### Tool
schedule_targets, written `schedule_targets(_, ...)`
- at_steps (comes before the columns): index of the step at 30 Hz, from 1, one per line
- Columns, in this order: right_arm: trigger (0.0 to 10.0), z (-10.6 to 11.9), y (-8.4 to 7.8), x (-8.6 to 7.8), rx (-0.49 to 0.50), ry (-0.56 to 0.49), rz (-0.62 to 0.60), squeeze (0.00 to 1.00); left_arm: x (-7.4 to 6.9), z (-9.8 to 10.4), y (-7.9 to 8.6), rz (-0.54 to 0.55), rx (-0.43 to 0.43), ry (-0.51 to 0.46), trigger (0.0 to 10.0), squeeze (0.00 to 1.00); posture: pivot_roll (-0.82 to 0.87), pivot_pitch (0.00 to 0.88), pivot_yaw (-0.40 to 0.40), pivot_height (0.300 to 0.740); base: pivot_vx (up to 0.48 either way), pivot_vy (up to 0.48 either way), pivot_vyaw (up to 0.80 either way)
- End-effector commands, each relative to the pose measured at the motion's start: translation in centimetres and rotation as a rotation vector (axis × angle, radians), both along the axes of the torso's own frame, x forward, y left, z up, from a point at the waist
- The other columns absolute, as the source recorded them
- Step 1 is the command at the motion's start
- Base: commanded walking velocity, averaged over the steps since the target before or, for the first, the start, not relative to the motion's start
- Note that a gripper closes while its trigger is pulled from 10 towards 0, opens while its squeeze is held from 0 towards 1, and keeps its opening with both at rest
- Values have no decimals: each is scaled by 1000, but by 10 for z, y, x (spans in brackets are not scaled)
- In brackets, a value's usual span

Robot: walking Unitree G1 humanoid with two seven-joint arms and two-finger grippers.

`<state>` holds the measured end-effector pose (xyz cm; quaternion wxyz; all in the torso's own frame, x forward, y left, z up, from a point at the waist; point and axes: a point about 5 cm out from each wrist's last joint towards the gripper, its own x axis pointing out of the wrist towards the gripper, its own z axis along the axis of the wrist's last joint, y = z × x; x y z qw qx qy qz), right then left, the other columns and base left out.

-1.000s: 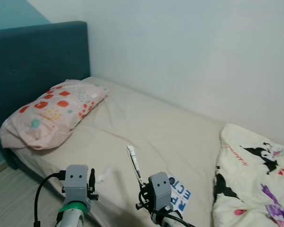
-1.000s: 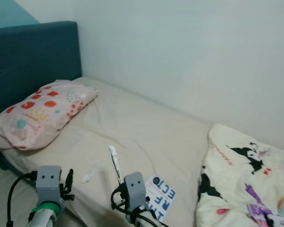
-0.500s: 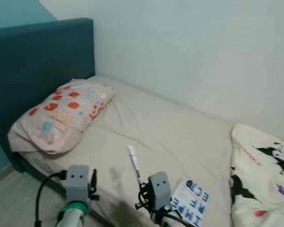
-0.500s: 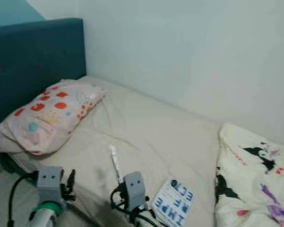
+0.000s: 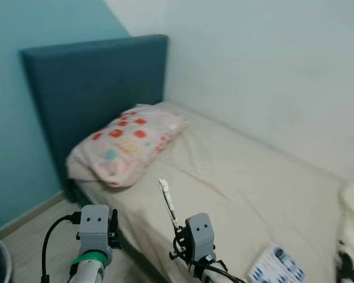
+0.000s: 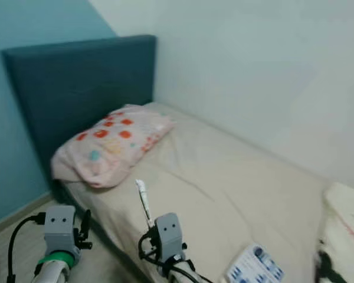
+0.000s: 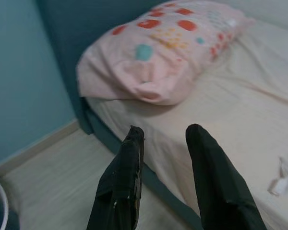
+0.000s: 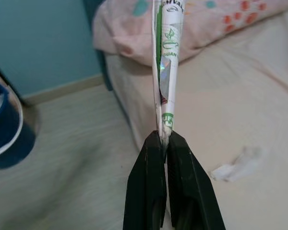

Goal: Clean up the room

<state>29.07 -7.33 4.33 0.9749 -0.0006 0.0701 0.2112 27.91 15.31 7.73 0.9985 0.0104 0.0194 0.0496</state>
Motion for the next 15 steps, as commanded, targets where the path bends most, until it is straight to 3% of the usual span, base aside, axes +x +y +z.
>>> schedule_targets(1, 10000, -4, -2, -2, -1, 16, -11, 0, -3, -7, -2, -5, 0, 31, 10000, 0, 53, 21, -45, 740, 0, 0, 800)
schedule_targets(8, 10000, -5, -2, -3, -1, 19, -10, 0, -4, -9, -1, 0, -6, 42, 10000, 0, 52, 22, -44, 740, 0, 0, 800)
schedule_targets(12, 10000, -5, -1, -4, -4, 17, -1, 0, -6, -18, -4, -23, -37, 119, 10000, 0, 53, 22, -44, 740, 0, 0, 800)
schedule_targets(15, 10000, -6, -1, -3, -4, 18, -1, 0, -7, -19, -5, -34, -40, 119, 10000, 0, 53, 22, -45, 740, 0, 0, 800)
